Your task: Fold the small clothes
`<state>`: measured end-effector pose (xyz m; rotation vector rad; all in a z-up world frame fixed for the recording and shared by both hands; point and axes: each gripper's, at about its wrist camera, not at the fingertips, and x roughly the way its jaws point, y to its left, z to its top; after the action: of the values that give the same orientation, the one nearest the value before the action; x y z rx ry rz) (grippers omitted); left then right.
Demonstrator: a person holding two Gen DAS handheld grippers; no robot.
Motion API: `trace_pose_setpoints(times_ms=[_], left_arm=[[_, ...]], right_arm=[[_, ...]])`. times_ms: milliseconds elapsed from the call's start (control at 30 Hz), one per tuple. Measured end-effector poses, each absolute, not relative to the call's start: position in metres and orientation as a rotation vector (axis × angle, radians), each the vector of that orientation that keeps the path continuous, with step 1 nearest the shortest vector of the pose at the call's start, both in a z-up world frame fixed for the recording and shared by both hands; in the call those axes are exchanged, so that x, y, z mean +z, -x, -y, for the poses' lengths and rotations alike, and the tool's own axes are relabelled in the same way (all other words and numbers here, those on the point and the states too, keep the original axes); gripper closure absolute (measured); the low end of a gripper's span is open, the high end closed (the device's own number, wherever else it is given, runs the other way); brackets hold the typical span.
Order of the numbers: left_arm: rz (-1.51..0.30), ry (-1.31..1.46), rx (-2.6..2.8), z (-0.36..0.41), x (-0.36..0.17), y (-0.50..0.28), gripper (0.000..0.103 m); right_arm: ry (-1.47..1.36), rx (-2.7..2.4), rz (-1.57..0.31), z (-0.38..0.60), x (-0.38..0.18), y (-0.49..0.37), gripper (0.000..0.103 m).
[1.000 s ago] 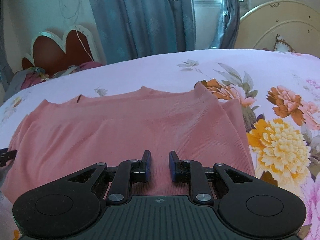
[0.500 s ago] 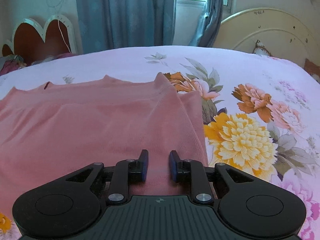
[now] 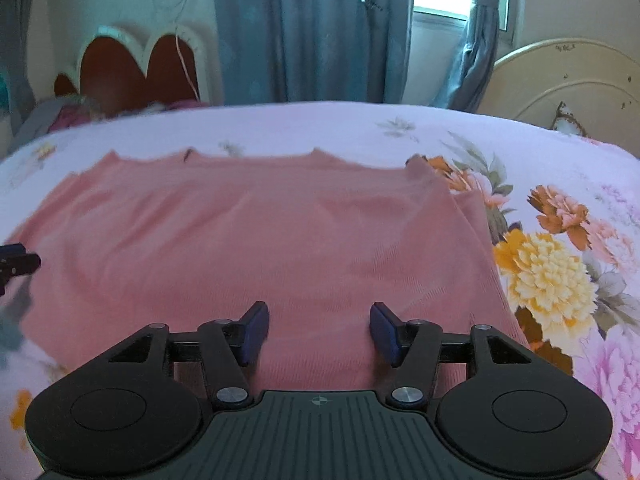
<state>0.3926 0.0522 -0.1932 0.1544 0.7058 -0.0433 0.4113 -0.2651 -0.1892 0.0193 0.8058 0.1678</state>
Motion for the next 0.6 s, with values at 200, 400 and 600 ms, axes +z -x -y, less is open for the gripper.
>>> trace_pose_setpoints(times_ms=[200,400,600], left_arm=[[-0.720,-0.120,0.011,-0.077,-0.196,-0.379,0.071],[-0.763,-0.093,0.036,-0.072,-0.189,-0.380,0.072],[-0.808,-0.055,0.049,-0.070,-0.182,-0.381,0.063]], right_arm=[[-0.031,0.110,-0.818,0.298,-0.198,-0.398,0.047],[-0.060,0.081,-0.821,0.303,-0.196,-0.390,0.047],[-0.073,0.093,-0.826,0.303,-0.190,-0.388,0.047]])
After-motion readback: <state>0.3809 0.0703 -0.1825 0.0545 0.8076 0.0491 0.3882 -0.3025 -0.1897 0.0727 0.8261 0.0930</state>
